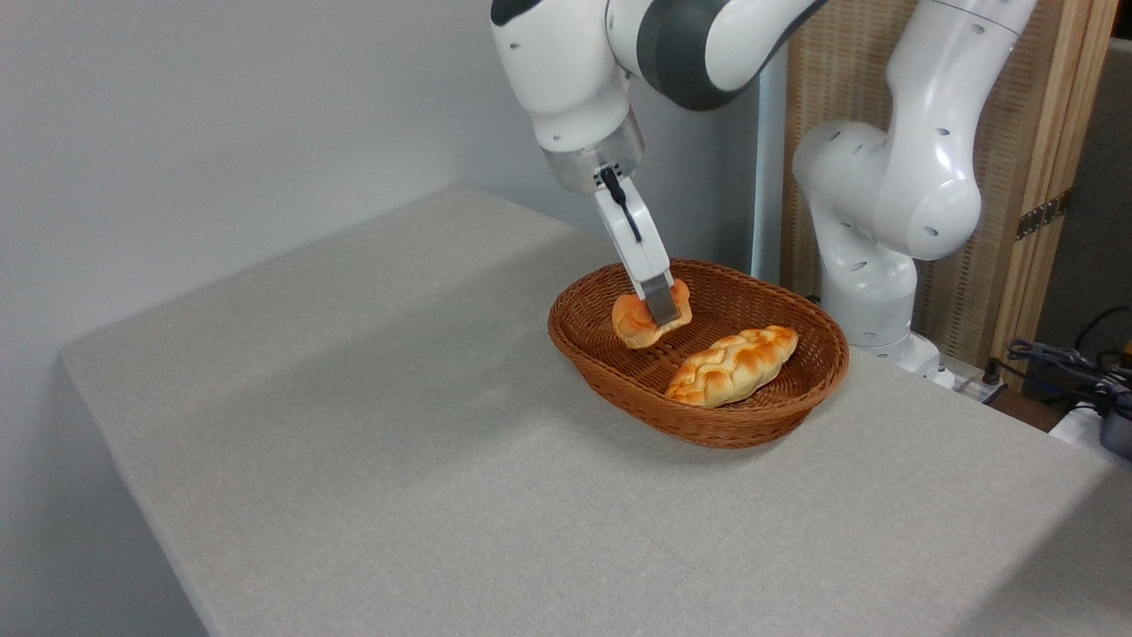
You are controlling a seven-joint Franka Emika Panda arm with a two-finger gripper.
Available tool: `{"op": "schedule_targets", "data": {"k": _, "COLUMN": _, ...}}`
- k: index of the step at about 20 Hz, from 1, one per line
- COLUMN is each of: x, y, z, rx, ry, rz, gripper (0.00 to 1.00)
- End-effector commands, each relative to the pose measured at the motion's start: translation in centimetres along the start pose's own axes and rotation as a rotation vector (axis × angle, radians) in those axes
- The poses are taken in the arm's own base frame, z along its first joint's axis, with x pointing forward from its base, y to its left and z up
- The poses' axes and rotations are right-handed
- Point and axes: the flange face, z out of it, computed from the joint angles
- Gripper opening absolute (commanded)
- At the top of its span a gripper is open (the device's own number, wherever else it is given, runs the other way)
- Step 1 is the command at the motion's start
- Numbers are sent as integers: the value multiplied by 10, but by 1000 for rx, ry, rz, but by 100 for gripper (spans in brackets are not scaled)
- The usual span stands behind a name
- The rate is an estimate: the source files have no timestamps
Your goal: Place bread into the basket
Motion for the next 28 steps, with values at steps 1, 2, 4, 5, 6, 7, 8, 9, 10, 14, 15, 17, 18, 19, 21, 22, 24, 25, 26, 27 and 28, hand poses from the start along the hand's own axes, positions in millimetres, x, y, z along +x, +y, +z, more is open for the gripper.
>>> {"op": "schedule_targets", "data": {"k": 1, "x": 1, "y": -3, "z": 6, "rx": 15, "ry": -2, "rz": 20, "gripper": 100}}
{"op": "schedule_targets", "data": {"k": 2, "x": 1, "y": -3, "z": 6, "rx": 14, "ry": -3, "rz": 20, "gripper": 100}}
{"op": "schedule_targets", "data": {"k": 4, "x": 1, "y": -1, "z": 7, "rx": 6, "ry": -8, "rz": 20, "gripper": 100}}
{"op": "schedule_targets", "data": {"k": 5, "x": 4, "y": 0, "z": 6, "rx": 11, "ry": -13, "rz": 25, "gripper": 100}}
{"op": "schedule_targets", "data": {"k": 6, "x": 5, "y": 1, "z": 3, "rx": 17, "ry": -10, "rz": 27, "gripper": 100}}
{"op": "schedule_targets", "data": {"k": 7, "x": 5, "y": 2, "z": -3, "rx": 26, "ry": 3, "rz": 26, "gripper": 100}}
{"op": "schedule_targets", "data": {"k": 8, "x": 5, "y": 1, "z": -17, "rx": 48, "ry": 17, "rz": 27, "gripper": 100}}
{"op": "schedule_targets", "data": {"k": 9, "x": 5, "y": 2, "z": -30, "rx": 64, "ry": 27, "rz": 28, "gripper": 100}}
{"op": "schedule_targets", "data": {"k": 10, "x": 5, "y": 1, "z": -44, "rx": 85, "ry": 39, "rz": 27, "gripper": 100}}
{"op": "schedule_targets", "data": {"k": 14, "x": -4, "y": -7, "z": -92, "rx": 159, "ry": 98, "rz": -5, "gripper": 100}}
{"op": "schedule_targets", "data": {"k": 15, "x": -4, "y": -14, "z": -106, "rx": 175, "ry": 109, "rz": -20, "gripper": 100}}
{"op": "schedule_targets", "data": {"k": 17, "x": -3, "y": -28, "z": -131, "rx": 199, "ry": 130, "rz": -82, "gripper": 100}}
{"op": "schedule_targets", "data": {"k": 18, "x": -1, "y": -33, "z": -142, "rx": 212, "ry": 140, "rz": -128, "gripper": 100}}
{"op": "schedule_targets", "data": {"k": 19, "x": 0, "y": -38, "z": -151, "rx": 223, "ry": 149, "rz": -161, "gripper": 100}}
{"op": "schedule_targets", "data": {"k": 21, "x": -4, "y": -53, "z": -169, "rx": 241, "ry": 170, "rz": -199, "gripper": 100}}
{"op": "schedule_targets", "data": {"k": 22, "x": 0, "y": -60, "z": -177, "rx": 247, "ry": 178, "rz": -206, "gripper": 100}}
{"op": "schedule_targets", "data": {"k": 24, "x": 9, "y": -73, "z": -195, "rx": 262, "ry": 187, "rz": -244, "gripper": 100}}
{"op": "schedule_targets", "data": {"k": 25, "x": 13, "y": -79, "z": -200, "rx": 265, "ry": 188, "rz": -275, "gripper": 100}}
{"op": "schedule_targets", "data": {"k": 26, "x": 14, "y": -85, "z": -205, "rx": 272, "ry": 193, "rz": -311, "gripper": 100}}
{"op": "schedule_targets", "data": {"k": 27, "x": 9, "y": -92, "z": -212, "rx": 280, "ry": 202, "rz": -352, "gripper": 100}}
{"op": "schedule_targets", "data": {"k": 28, "x": 1, "y": -99, "z": -220, "rx": 291, "ry": 211, "rz": -389, "gripper": 100}}
